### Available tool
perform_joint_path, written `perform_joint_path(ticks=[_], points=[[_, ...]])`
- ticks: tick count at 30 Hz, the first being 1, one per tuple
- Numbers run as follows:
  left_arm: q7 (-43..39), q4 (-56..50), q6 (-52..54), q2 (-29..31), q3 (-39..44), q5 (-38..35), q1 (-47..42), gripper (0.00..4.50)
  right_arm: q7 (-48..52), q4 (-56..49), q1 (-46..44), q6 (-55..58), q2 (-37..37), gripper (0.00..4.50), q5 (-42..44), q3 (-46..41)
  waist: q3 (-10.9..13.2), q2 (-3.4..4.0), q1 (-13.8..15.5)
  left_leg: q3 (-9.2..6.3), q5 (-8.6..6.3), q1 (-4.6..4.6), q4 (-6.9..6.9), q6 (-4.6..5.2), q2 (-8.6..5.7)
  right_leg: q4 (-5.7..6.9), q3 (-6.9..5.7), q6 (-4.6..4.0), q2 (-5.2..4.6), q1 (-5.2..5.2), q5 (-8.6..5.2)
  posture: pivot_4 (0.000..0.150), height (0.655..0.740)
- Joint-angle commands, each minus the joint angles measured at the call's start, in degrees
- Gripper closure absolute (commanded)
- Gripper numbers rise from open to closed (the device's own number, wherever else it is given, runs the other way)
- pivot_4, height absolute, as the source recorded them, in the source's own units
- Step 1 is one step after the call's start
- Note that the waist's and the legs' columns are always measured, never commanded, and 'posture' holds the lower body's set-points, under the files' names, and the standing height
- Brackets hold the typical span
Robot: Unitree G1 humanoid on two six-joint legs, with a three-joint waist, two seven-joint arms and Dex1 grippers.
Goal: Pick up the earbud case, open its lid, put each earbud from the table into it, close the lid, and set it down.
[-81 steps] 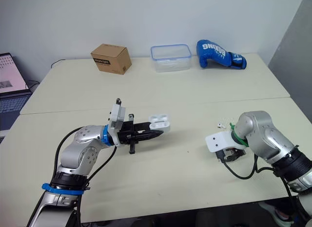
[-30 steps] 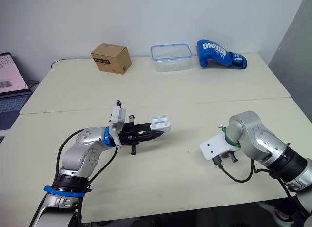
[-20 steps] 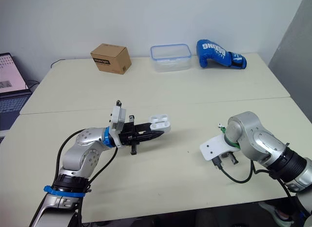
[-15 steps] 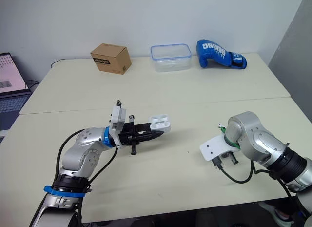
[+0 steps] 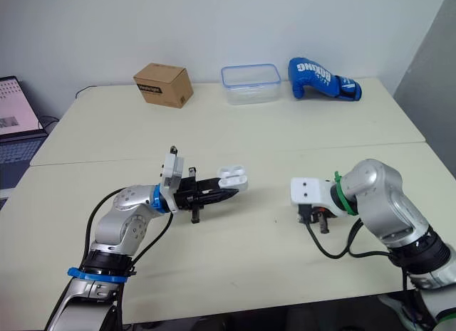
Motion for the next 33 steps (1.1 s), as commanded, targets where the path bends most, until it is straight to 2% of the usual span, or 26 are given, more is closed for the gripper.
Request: perform_joint_path(ticks=[1, 4, 8, 12, 15, 21, 33], points=[[-1.4, 0.6, -1.3, 0.1, 0.6, -0.2, -1.1, 3.75, -5.0, -7.8, 3.5, 11.3, 5.7, 4.08, 8.7, -11.2, 0.0, 0.0, 0.0, 0.01, 0.0, 0.0, 0.0, 0.0, -0.01, 0.0, 0.02, 0.0, 0.0, -0.01, 0.0, 0.15, 0.7307], [-2.3, 2.2, -1.6, 0.1, 0.3, 0.1, -2.0, 3.75, -10.1, -13.2, 6.7, 19.1, 14.6, 4.08, 15.4, -20.2, 0.0, 0.0, 0.0, -0.02, 0.0, 0.0, -0.02, 0.0, 0.0, 0.03, 0.0, 0.0, 0.0, -0.02, 0.0, 0.15, 0.7307], [-3.3, 3.9, -1.9, -0.1, 0.1, 0.5, -3.1, 3.75, -17.6, -17.4, 6.9, 24.2, 25.3, 4.08, 22.4, -28.0, 0.0, 0.02, -0.1, -0.04, 0.0, 0.02, 0.0, 0.0, -0.01, 0.09, 0.01, 0.0, 0.01, -0.02, 0.0, 0.15, 0.7307], [-4.1, 5.3, -2.2, -0.4, -0.1, 1.2, -4.3, 3.75, -26.5, -18.8, 5.6, 21.1, 33.0, 4.08, 25.6, -29.0, 0.0, 0.05, -0.3, -0.05, 0.0, 0.05, -0.02, 0.0, 0.0, 0.13, 0.01, 0.0, 0.03, -0.06, 0.0, 0.15, 0.7307], [-4.5, 5.9, -2.2, -0.7, -0.3, 1.5, -5.0, 3.75, -32.9, -17.7, 5.0, 15.3, 37.6, 4.08, 26.4, -26.4, 0.0, 0.06, -0.4, -0.05, 0.0, 0.04, -0.02, 0.0, -0.01, 0.12, 0.03, 0.0, 0.02, -0.06, 0.0, 0.15, 0.7307], [-5.0, 6.5, -2.0, -0.9, -0.3, 1.9, -5.7, 3.75, -40.9, -15.2, 4.2, 9.9, 40.9, 4.08, 28.4, -21.0, 0.0, 0.07, -0.4, -0.05, 0.0, 0.04, -0.02, 0.0, -0.01, 0.13, 0.04, 0.0, 0.02, -0.09, 0.0, 0.15, 0.7307], [-4.0, 7.7, -2.8, -2.4, -0.2, 2.8, -7.2, 3.75, -53.5, -14.2, 1.7, 16.3, 41.1, 4.08, 32.5, -15.8, 0.0, 0.08, -0.5, -0.06, 0.0, 0.04, -0.04, -0.01, -0.01, 0.13, 0.04, 0.0, 0.03, -0.1, 0.0, 0.15, 0.7307]])
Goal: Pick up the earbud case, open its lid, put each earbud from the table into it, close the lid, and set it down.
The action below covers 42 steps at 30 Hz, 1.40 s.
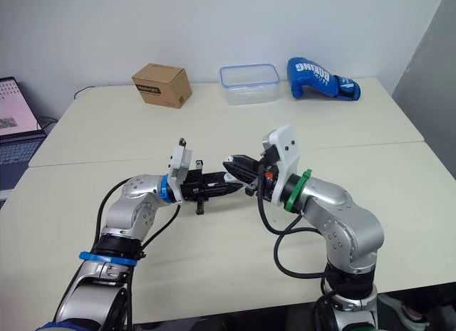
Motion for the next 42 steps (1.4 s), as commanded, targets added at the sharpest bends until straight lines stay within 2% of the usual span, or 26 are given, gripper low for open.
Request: perform_joint_path(ticks=[1, 20, 26, 34, 42], points=[[0.4, -1.1, -0.4, -0.4, 0.4, -0.3, -1.1, 3.75, -3.4, -2.1, -1.2, 1.1, 0.2, 4.08, 2.0, 0.9, 0.0, 0.0, 0.0, -0.01, 0.0, 0.0, 0.0, 0.0, 0.0, 0.0, 0.0, 0.0, 0.0, 0.0, 0.0, 0.15, 0.7307], [3.8, -4.5, -0.8, -1.5, 1.6, -0.9, -0.9, 3.75, -12.0, -0.1, -1.8, 2.3, -0.5, 4.08, 5.2, 3.8, 0.0, 0.0, 0.0, 0.0, 0.0, 0.0, 0.0, 0.0, 0.0, 0.0, 0.0, 0.0, 0.01, 0.0, 0.0, 0.15, 0.7307], [7.9, -5.8, -3.9, -3.7, 2.4, -0.4, -0.6, 3.75, -15.7, -1.3, -1.7, 5.2, 0.6, 4.08, 5.7, 3.8, 0.0, 0.0, 0.0, -0.01, 0.0, 0.0, 0.0, 0.0, 0.0, -0.01, 0.01, 0.0, 0.01, 0.0, 0.0, 0.15, 0.7307], [8.9, -6.8, -4.5, -4.0, 2.7, -0.9, -0.1, 3.75, -19.3, -3.0, -1.9, 11.1, 1.9, 4.08, 7.5, 2.1, 0.0, 0.0, 0.0, -0.01, 0.0, 0.0, -0.01, 0.0, 0.0, 0.0, 0.02, 0.0, 0.01, -0.01, 0.0, 0.15, 0.7307], [8.8, -7.6, -3.7, -4.0, 2.4, -1.5, 0.3, 3.75, -19.8, -3.4, -2.6, 10.8, 0.0, 1.25, 8.0, 2.2, 0.0, 0.0, 0.0, 0.0, 0.0, 0.0, -0.02, 0.0, 0.0, -0.01, 0.02, 0.0, 0.01, -0.01, 0.0, 0.15, 0.7307]])
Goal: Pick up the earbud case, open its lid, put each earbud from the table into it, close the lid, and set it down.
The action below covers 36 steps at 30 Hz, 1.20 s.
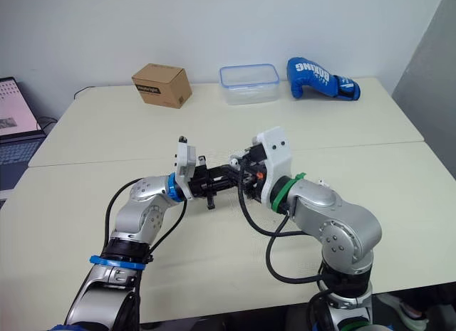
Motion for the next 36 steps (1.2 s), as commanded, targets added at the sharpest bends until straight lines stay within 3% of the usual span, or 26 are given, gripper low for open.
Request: perform_joint_path(ticks=[1, 10, 15, 20, 23, 29, 36], points=[[-0.1, -4.7, -1.2, -0.3, 1.7, -2.5, -1.0, 3.75, -0.1, 0.3, -0.1, -0.3, -2.0, 0.92, 0.2, 0.5, 0.0, 0.0, 0.0, 0.0, 0.0, 0.0, 0.0, 0.0, 0.0, 0.0, 0.0, 0.0, 0.0, 0.0, 0.0, 0.15, 0.7307], [-0.9, -5.7, -0.5, 0.4, 1.8, -3.1, -0.1, 3.75, 3.6, 0.5, -1.0, -4.9, -9.0, 0.92, 1.8, -0.9, 0.0, 0.0, 0.0, 0.02, 0.0, 0.0, -0.01, 0.0, 0.02, -0.01, -0.01, 0.0, 0.01, 0.01, 0.0, 0.15, 0.7307], [-1.0, -6.0, 0.3, 0.8, 1.8, -3.6, 0.3, 3.75, 10.6, -1.6, -1.5, -3.5, -10.3, 0.92, 13.7, -7.1, 0.0, -0.01, 0.1, 0.01, 0.0, 0.0, -0.01, 0.0, 0.01, -0.04, 0.0, 0.0, 0.01, 0.02, 0.0, 0.15, 0.7307], [-2.1, -5.2, 1.7, 2.4, 1.9, -4.4, 0.4, 3.75, 19.9, 0.1, -3.0, -0.4, -21.5, 0.92, 29.1, -15.5, 0.0, 0.0, 0.1, 0.02, -0.01, -0.01, 0.0, 0.03, 0.01, -0.08, -0.01, 0.0, 0.01, 0.05, 0.0, 0.15, 0.7307], [-3.4, -4.7, 2.6, 3.3, 2.3, -5.1, 0.4, 3.75, 25.4, 4.5, -4.1, -0.6, -32.6, 0.92, 30.1, -16.3, 0.0, -0.01, 0.2, 0.02, -0.02, 0.0, 0.0, 0.05, 0.01, -0.09, -0.07, 0.0, 0.01, 0.09, 0.0, 0.15, 0.7307], [-5.3, -5.3, 4.8, 3.9, 2.9, -7.0, 0.5, 3.75, 31.8, 18.5, -4.0, -12.9, -47.5, 0.92, 15.6, -8.2, 0.0, -0.02, 0.1, 0.14, -0.02, 0.0, 0.01, 0.07, 0.02, -0.09, -0.03, 0.01, 0.01, 0.1, 0.0, 0.15, 0.7307], [-7.1, -8.6, 9.8, 5.6, 4.0, -10.6, 2.0, 3.75, 33.1, 31.2, -4.3, -23.9, -51.3, 0.92, -2.0, 5.9, 0.0, -0.03, 0.1, 0.18, -0.02, -0.01, 0.0, 0.05, 0.04, -0.11, 0.02, 0.01, 0.0, 0.05, 0.0, 0.15, 0.7307]])
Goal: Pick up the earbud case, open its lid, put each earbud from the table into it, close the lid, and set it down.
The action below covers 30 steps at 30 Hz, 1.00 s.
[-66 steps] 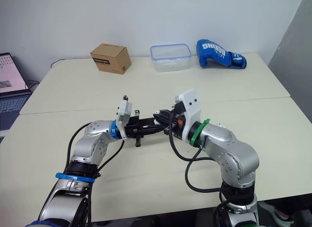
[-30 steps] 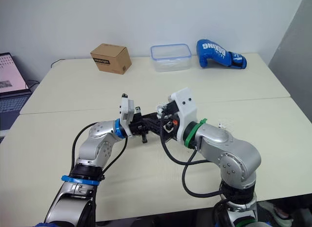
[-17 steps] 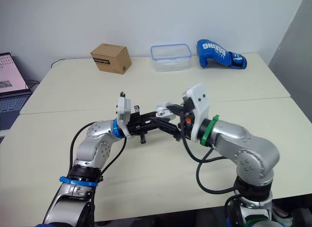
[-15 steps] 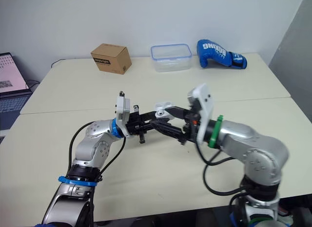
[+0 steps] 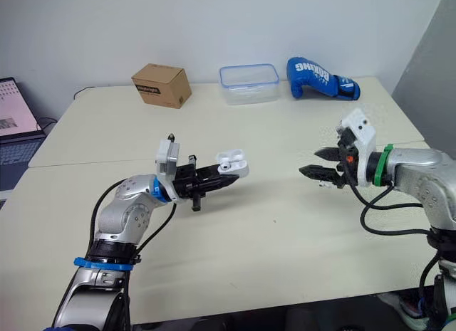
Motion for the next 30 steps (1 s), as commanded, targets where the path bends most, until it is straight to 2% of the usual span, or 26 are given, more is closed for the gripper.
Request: perform_joint_path(ticks=[1, 9, 16, 30], points=[[-0.6, -3.3, 1.7, 1.3, 1.7, -2.4, 0.4, 3.75, 0.1, 4.3, -1.3, -4.3, -0.6, 0.92, -7.8, 5.1, 0.0, 0.0, 0.0, 0.0, 0.0, -0.01, 0.0, 0.0, -0.01, 0.0, 0.0, 0.0, -0.01, -0.01, 0.0, 0.15, 0.7307], [0.1, -5.0, 2.2, 1.4, 2.0, -2.4, 1.8, 3.75, -1.3, 14.9, -5.0, -5.2, 4.5, 0.92, -17.5, 11.5, 0.0, 0.0, 0.0, -0.01, 0.01, -0.02, 0.0, -0.02, 0.0, -0.02, 0.01, 0.0, -0.01, -0.02, 0.0, 0.15, 0.7307], [0.5, -6.4, 2.7, 1.7, 2.4, -2.3, 2.9, 3.75, -0.4, 21.6, -7.3, -6.7, 7.7, 0.92, -22.3, 12.8, 0.0, 0.0, 0.0, -0.01, 0.01, -0.03, 0.0, -0.03, -0.02, -0.04, 0.01, 0.0, -0.03, -0.02, 0.0, 0.15, 0.7307], [1.2, -7.6, 3.2, 1.8, 2.3, -2.4, 3.8, 3.75, 2.2, 24.6, -6.7, -7.2, 9.6, 0.92, -25.6, 12.3, 0.0, 0.0, 0.0, -0.01, 0.01, -0.02, 0.0, -0.03, -0.01, -0.02, 0.01, -0.01, -0.03, -0.02, 0.0, 0.15, 0.7307]])
